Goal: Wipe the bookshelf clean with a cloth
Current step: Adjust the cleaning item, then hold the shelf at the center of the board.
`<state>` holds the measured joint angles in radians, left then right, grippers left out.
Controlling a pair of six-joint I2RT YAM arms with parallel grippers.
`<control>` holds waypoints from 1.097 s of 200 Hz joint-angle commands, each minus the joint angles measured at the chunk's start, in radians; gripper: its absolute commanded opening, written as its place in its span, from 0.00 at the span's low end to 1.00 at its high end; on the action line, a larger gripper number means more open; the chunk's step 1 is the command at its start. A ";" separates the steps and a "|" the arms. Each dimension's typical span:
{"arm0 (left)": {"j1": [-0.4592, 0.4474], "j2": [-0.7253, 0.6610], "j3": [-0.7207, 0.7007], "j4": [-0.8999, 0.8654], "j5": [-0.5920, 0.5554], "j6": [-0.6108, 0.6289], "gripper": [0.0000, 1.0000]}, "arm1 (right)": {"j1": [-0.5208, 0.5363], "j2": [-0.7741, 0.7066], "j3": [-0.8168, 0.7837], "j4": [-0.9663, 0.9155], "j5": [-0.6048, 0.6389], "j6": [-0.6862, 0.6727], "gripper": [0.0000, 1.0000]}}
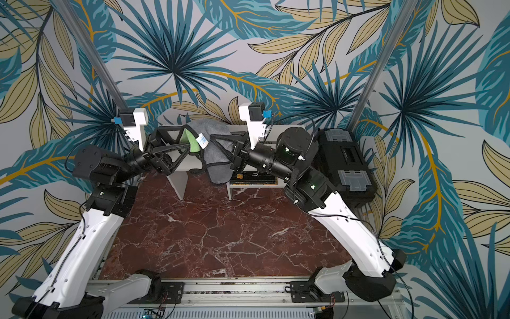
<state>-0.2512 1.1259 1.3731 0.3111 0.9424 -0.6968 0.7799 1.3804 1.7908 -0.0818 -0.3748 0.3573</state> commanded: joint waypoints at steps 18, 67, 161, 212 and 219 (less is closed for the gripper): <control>-0.076 -0.017 -0.014 0.086 0.086 -0.021 0.99 | 0.004 0.015 -0.015 0.093 -0.004 0.028 0.00; -0.122 -0.034 -0.046 -0.001 0.011 0.061 0.89 | 0.004 0.031 -0.038 0.117 0.008 0.046 0.00; -0.124 -0.038 -0.039 -0.182 -0.244 0.216 0.00 | 0.007 0.010 -0.103 0.082 0.116 0.062 0.23; 0.016 -0.054 0.117 -0.450 -0.555 0.358 0.00 | -0.129 0.073 0.247 -0.725 0.868 -0.063 0.89; 0.058 -0.043 0.137 -0.466 -0.569 0.348 0.00 | -0.173 0.071 0.264 -0.786 0.919 -0.067 0.90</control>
<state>-0.3012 1.0798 1.3952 -0.0479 0.5331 -0.3916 0.7235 1.4525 1.9701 -0.4747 0.1806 0.3336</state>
